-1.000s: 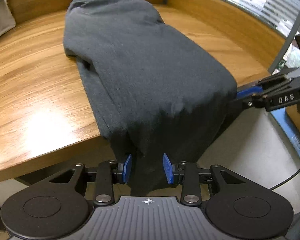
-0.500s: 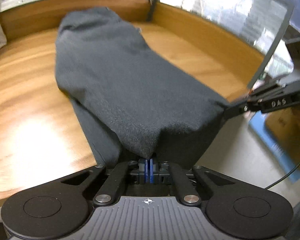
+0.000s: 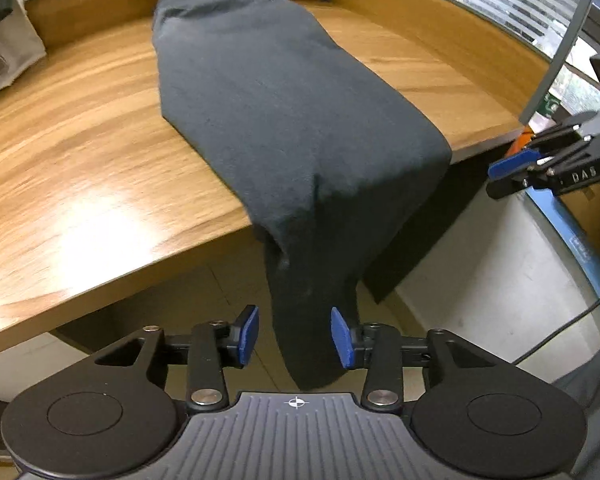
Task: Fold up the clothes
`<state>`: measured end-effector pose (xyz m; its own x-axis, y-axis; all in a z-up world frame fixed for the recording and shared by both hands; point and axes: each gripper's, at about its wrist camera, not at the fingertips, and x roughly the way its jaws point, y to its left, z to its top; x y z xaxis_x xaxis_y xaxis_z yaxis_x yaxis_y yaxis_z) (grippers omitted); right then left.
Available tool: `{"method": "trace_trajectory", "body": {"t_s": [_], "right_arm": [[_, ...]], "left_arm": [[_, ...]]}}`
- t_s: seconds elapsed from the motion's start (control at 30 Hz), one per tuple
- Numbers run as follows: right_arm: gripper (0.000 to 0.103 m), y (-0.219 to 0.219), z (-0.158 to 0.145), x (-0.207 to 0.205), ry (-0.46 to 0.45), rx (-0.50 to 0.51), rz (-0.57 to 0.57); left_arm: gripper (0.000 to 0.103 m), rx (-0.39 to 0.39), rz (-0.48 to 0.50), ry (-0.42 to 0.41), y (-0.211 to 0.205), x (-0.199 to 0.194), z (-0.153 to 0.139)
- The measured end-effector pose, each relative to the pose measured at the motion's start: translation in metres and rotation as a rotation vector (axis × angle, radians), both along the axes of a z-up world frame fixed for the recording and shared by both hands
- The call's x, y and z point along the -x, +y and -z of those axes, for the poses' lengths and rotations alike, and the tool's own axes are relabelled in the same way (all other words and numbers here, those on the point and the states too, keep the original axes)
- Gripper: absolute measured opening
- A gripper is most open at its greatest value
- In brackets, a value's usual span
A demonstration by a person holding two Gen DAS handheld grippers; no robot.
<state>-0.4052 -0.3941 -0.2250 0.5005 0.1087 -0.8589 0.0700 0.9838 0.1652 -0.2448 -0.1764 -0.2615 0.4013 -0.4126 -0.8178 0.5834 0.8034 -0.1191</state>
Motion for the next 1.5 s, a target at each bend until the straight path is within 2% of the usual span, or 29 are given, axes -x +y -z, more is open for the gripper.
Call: {"method": "trace_trajectory", "body": {"t_s": [0.27, 0.4, 0.67, 0.73, 0.8, 0.87, 0.97, 1.07, 1.13, 1.17, 1.2, 1.23, 1.27, 1.37, 1.5], "right_arm": [[0.064, -0.012, 0.020, -0.005, -0.090, -0.044, 0.031], [0.064, -0.016, 0.041, -0.014, -0.108, -0.089, 0.035], [0.063, -0.013, 0.079, -0.034, -0.143, -0.149, 0.035], [0.053, -0.014, 0.083, -0.034, -0.161, -0.193, 0.027], [0.031, -0.014, 0.082, -0.034, -0.172, -0.227, 0.000], [0.019, -0.016, 0.080, -0.032, -0.170, -0.236, -0.008], [0.012, -0.018, 0.077, -0.029, -0.164, -0.243, -0.014], [0.010, -0.021, 0.073, -0.026, -0.159, -0.250, -0.020], [0.010, -0.023, 0.071, -0.024, -0.155, -0.255, -0.024], [0.010, -0.024, 0.072, -0.024, -0.148, -0.251, -0.029], [0.010, -0.024, 0.072, -0.024, -0.142, -0.247, -0.034], [0.010, -0.025, 0.072, -0.025, -0.138, -0.244, -0.038], [0.008, -0.026, 0.071, -0.024, -0.139, -0.248, -0.046], [0.005, -0.031, 0.064, -0.020, -0.153, -0.275, -0.078], [0.005, -0.037, 0.042, -0.014, -0.218, -0.361, -0.079]], "left_arm": [[0.051, 0.006, -0.034, -0.045, -0.012, -0.013, 0.018], [0.051, 0.001, -0.021, -0.041, -0.019, -0.014, 0.025], [0.052, -0.008, -0.018, -0.054, -0.016, -0.011, 0.019], [0.053, -0.005, -0.024, -0.054, -0.014, -0.014, 0.021], [0.054, 0.006, -0.024, -0.051, -0.013, -0.019, 0.026], [0.054, 0.032, -0.027, -0.039, -0.013, -0.023, 0.033], [0.055, 0.090, -0.036, -0.026, -0.013, -0.032, 0.043], [0.054, 0.168, -0.036, -0.036, -0.013, -0.040, 0.049], [0.044, 0.224, -0.026, -0.028, -0.014, -0.045, 0.053], [0.043, 0.240, -0.011, -0.027, -0.015, -0.045, 0.054], [0.036, 0.250, 0.009, -0.032, -0.017, -0.045, 0.055], [0.022, 0.253, 0.028, -0.042, -0.017, -0.045, 0.055], [0.014, 0.259, 0.041, -0.038, -0.017, -0.045, 0.052], [0.008, 0.275, 0.074, -0.021, -0.014, -0.047, 0.045], [0.008, 0.306, 0.129, -0.043, -0.008, -0.043, 0.011]]}}
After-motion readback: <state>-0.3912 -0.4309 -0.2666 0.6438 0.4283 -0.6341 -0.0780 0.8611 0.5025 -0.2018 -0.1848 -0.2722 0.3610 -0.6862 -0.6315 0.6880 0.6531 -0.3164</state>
